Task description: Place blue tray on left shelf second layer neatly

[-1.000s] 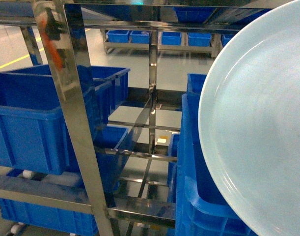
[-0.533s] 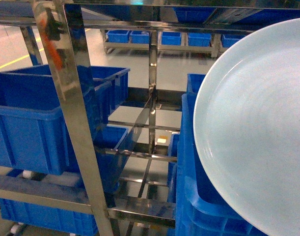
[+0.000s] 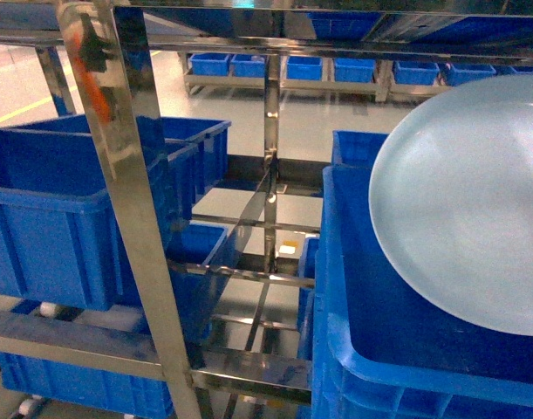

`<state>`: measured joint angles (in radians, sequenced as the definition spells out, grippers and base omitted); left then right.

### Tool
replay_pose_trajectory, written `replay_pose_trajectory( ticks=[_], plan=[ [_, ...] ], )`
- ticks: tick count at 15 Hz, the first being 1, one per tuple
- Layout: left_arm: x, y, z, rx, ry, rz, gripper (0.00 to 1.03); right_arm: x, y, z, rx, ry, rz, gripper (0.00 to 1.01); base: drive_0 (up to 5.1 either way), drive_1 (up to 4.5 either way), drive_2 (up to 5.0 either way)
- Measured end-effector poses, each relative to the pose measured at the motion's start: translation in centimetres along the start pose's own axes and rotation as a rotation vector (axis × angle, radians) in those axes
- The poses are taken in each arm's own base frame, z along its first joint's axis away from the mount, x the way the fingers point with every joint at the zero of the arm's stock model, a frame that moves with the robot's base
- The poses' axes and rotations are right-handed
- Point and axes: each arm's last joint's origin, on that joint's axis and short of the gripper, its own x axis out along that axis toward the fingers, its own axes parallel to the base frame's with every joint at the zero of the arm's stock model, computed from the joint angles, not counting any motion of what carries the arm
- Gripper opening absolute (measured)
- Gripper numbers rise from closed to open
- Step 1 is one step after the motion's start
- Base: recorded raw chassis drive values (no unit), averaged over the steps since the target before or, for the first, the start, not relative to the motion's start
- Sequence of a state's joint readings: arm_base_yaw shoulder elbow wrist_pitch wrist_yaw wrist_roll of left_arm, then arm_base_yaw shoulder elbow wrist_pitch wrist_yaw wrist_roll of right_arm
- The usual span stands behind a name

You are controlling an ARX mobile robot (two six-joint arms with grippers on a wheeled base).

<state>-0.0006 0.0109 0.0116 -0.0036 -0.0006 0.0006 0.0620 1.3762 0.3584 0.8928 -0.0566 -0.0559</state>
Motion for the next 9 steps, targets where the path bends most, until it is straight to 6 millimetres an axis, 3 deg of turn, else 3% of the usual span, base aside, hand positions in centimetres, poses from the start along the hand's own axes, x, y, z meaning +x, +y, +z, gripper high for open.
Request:
replay_pose_trajectory(
  ticks=[8, 9],
  plan=[
    [0.0, 0.0, 0.0, 0.0, 0.0, 0.0, 0.98, 0.6, 0.2, -1.8, -0.018, 0.037, -0.023, 0.02, 0.0, 0.0, 0.0],
    [0.0, 0.0, 0.0, 0.0, 0.0, 0.0, 0.98, 0.5, 0.2, -1.9, -0.022, 0.042, -0.02, 0.08, 0.0, 0.0, 0.0]
  ],
)
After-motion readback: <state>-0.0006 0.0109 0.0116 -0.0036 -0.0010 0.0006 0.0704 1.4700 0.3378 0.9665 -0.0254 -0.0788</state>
